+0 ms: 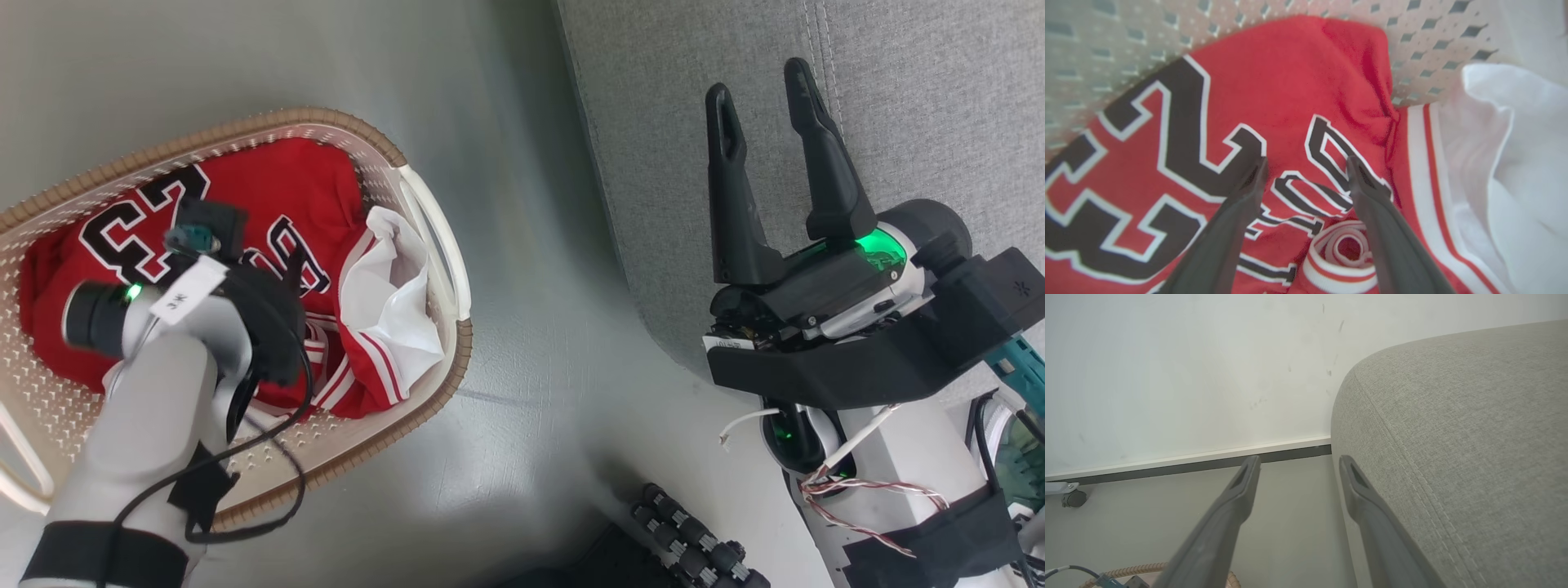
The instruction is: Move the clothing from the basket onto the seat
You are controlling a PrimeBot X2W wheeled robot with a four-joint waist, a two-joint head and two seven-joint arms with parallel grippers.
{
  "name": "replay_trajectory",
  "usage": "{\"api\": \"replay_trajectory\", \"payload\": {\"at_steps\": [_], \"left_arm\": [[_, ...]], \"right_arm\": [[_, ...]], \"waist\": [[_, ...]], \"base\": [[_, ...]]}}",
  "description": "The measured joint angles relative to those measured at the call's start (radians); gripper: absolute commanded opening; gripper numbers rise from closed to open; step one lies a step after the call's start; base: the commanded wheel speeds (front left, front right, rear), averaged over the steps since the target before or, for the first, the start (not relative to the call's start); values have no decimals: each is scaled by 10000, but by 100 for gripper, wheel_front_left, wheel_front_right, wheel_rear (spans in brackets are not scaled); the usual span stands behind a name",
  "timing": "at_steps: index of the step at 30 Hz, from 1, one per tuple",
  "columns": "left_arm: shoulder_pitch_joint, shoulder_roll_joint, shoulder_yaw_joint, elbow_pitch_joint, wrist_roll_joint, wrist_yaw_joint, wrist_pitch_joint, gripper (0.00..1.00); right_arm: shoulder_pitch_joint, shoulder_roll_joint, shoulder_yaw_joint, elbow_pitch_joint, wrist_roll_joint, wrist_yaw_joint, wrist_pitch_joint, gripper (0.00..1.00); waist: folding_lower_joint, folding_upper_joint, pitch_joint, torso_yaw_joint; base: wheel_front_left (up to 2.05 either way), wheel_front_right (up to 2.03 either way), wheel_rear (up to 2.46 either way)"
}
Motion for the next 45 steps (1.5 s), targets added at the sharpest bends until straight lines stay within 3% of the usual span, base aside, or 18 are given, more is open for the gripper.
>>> {"api": "replay_trajectory", "payload": {"at_steps": [9,33,34,35,36,37,45], "left_arm": [[-38,226,-523,1185,407,159,754,100],[-580,508,-1317,2679,1275,69,1409,100],[-585,508,-1338,2717,1277,67,1450,64],[-586,512,-1358,2761,1287,63,1486,64],[-586,514,-1369,2803,1287,56,1490,21],[-586,516,-1373,2824,1287,56,1494,0],[-592,433,-1296,2882,1195,-35,1285,0]], "right_arm": [[-155,4,230,2,2,-71,0,100],[-307,4,529,-61,4,-286,0,100],[-309,4,535,-48,4,-318,0,100],[-312,4,541,-31,4,-334,0,100],[-316,4,554,-15,4,-353,0,100],[-324,4,568,-6,4,-353,0,100],[-407,4,569,157,4,-364,0,100]], "waist": [[0,0,76,-12],[0,-2,402,-97],[0,-2,405,-95],[0,-2,405,-94],[0,-2,405,-92],[0,-2,402,-90],[0,-2,293,-34]], "base": [[0,0,0],[0,0,0],[0,0,0],[0,0,0],[0,0,0],[0,0,0],[0,0,0]]}}
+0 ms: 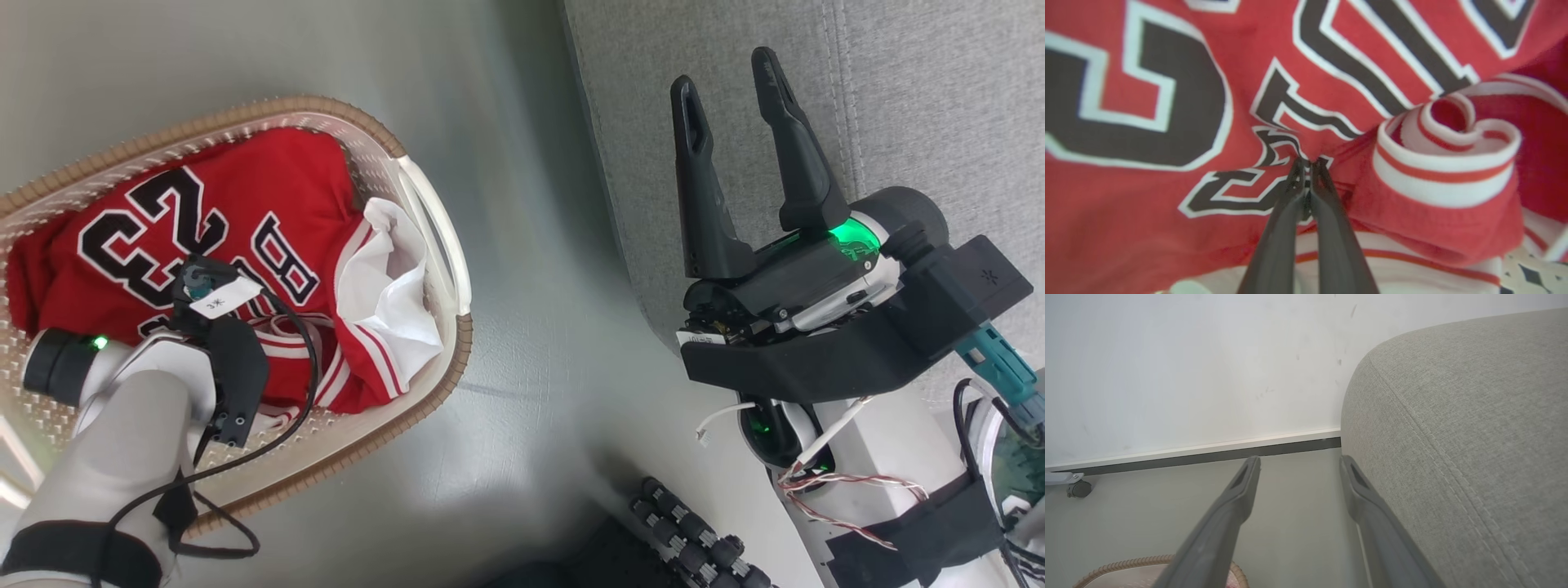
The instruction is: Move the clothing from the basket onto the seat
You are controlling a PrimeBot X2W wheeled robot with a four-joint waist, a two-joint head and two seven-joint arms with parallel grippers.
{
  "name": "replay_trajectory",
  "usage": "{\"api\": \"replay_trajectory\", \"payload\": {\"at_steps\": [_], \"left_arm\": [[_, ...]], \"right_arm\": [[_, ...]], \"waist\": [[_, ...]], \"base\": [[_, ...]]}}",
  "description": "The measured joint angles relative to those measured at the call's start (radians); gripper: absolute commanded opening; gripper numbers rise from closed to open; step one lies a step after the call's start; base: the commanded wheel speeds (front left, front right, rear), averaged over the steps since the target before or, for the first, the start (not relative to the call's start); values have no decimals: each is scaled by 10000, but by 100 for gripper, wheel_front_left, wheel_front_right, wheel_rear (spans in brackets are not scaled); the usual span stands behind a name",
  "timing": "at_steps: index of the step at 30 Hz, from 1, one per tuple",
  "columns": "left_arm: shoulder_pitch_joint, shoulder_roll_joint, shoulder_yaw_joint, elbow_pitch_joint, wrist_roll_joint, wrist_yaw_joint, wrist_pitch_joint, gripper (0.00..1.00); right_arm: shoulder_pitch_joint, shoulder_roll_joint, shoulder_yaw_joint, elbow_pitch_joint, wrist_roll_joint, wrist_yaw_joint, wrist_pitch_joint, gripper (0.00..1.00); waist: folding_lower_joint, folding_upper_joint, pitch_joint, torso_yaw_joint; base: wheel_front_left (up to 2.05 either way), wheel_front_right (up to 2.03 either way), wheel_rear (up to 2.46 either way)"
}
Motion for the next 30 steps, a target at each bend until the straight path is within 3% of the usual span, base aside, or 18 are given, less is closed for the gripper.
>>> {"api": "replay_trajectory", "payload": {"at_steps": [10,17,30], "left_arm": [[49,-324,360,44,-523,-136,-867,0],[199,-899,596,6,-913,-253,-1542,0],[856,-1567,982,-541,-1881,-439,-3348,0]], "right_arm": [[-159,0,-125,382,12,0,0,100],[-161,0,-566,901,13,119,0,100],[15,-332,-1488,1578,12,441,0,100]], "waist": [[0,0,-614,106],[-1,0,-1344,295],[-1,0,-2924,1239]], "base": [[0,0,0],[0,0,0],[0,0,0]]}}
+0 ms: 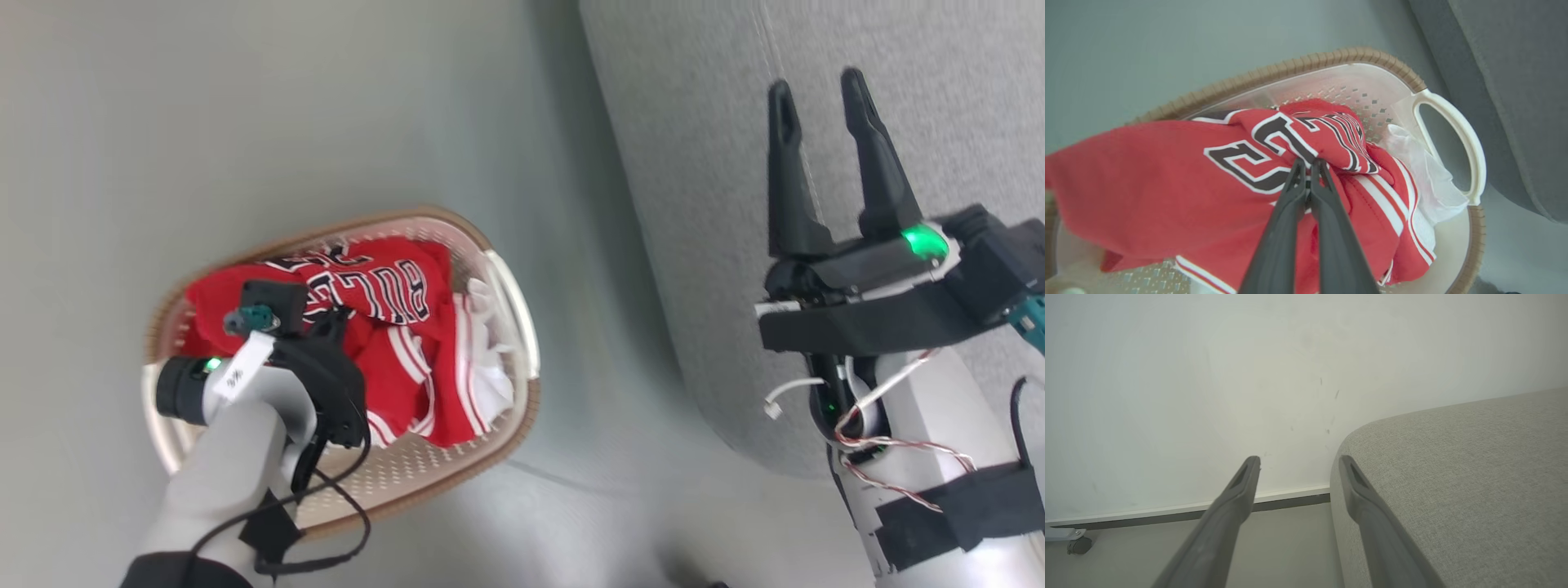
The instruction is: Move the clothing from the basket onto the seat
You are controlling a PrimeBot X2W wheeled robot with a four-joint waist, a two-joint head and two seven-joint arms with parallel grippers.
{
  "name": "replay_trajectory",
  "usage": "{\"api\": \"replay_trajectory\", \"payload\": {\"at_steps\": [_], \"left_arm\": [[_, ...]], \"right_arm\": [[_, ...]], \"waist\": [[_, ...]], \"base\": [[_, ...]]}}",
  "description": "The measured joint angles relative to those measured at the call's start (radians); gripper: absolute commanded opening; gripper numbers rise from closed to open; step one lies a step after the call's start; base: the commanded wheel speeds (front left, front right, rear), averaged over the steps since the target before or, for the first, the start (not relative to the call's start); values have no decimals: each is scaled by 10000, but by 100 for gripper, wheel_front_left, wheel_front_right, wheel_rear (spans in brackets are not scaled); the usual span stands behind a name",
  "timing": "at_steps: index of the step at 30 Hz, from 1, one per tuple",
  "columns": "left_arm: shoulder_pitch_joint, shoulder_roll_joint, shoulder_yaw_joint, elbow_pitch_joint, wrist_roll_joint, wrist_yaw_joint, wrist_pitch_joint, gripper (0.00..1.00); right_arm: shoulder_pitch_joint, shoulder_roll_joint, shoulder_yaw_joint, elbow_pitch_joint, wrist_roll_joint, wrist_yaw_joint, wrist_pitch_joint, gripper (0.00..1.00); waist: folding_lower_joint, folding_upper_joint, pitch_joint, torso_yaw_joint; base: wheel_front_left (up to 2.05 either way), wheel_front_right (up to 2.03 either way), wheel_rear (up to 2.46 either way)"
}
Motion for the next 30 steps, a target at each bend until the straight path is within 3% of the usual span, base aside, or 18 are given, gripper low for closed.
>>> {"api": "replay_trajectory", "payload": {"at_steps": [11,20,30], "left_arm": [[887,-226,-849,-1469,-819,-2,-1459,0],[1307,-215,-1361,-3212,-1893,-2,-1666,0],[1676,324,-1599,-5448,-3035,-2,-1756,0]], "right_arm": [[574,-366,-481,545,0,230,0,100],[1522,-464,-650,903,94,378,2,100],[2228,-247,-146,1390,197,543,2,100]], "waist": [[-1,-1,-1578,1172],[-1,-1,-2882,1916],[-1,0,-4398,2334]], "base": [[0,0,0],[0,0,0],[0,0,0]]}}
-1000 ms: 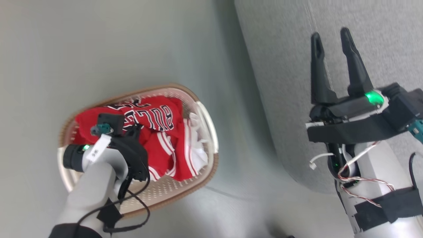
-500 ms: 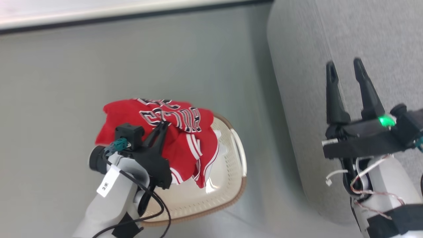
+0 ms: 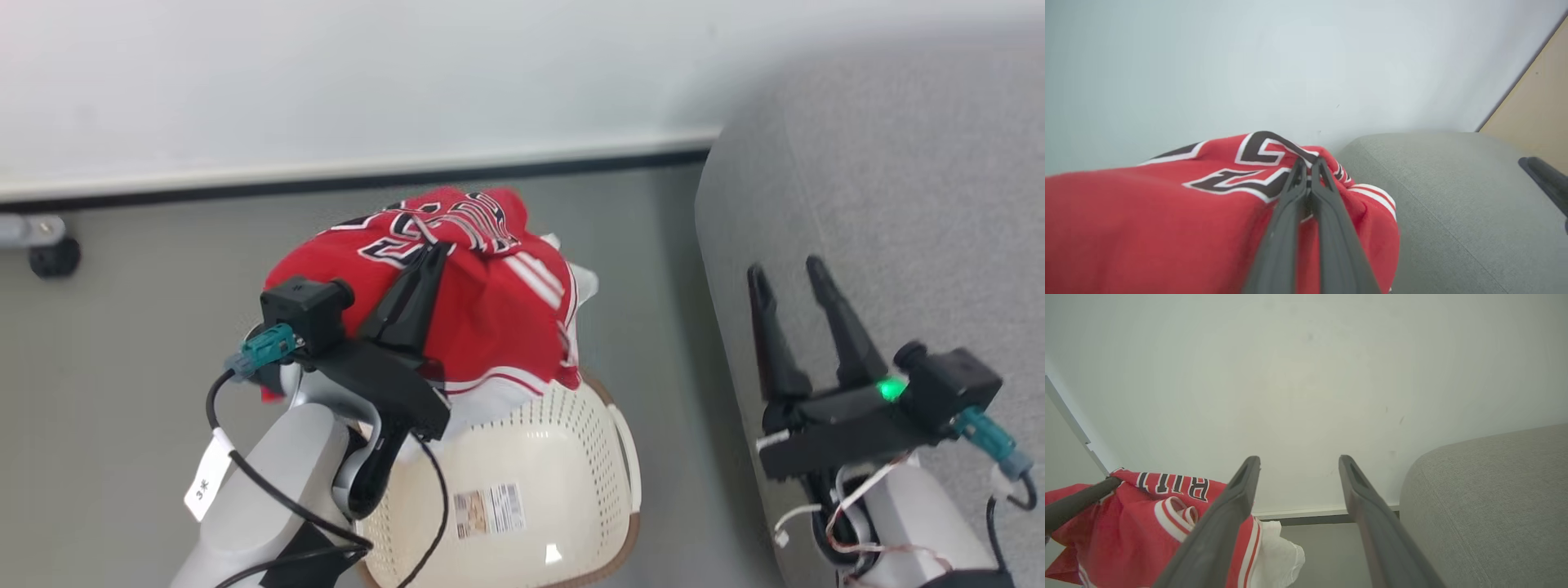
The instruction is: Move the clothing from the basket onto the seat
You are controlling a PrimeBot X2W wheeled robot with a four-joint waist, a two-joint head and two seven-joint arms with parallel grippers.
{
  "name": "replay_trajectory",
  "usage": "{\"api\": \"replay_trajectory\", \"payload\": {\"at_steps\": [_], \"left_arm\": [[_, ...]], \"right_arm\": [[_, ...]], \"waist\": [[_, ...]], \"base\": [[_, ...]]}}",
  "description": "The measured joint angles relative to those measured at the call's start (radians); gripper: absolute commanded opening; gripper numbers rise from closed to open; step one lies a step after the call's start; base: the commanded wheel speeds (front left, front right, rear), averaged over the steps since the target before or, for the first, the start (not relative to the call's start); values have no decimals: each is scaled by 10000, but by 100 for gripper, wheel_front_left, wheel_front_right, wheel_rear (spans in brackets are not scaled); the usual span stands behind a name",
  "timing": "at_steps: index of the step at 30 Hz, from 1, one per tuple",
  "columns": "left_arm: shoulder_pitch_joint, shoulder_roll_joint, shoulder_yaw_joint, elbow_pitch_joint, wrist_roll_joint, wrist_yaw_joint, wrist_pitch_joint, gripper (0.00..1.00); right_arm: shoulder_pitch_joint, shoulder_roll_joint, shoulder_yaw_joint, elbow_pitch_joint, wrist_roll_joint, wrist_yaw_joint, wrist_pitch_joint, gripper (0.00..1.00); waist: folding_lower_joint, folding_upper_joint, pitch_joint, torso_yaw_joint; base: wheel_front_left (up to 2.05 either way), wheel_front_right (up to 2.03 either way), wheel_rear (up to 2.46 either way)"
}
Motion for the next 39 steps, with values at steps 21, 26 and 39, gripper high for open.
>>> {"api": "replay_trajectory", "payload": {"at_steps": [21,26,39], "left_arm": [[361,207,-407,-2240,-531,0,190,0],[363,207,-405,-2449,-621,0,378,0],[279,125,-399,-2675,-709,29,782,0]], "right_arm": [[1509,-38,968,-389,433,86,0,100],[1499,-207,1383,-495,397,86,0,100],[822,-587,3432,-17,-493,88,98,100]], "waist": [[1,-1,-2099,-170],[1,0,-2101,-230],[3,1,-1913,-178]], "base": [[0,0,0],[0,0,0],[0,0,0]]}}
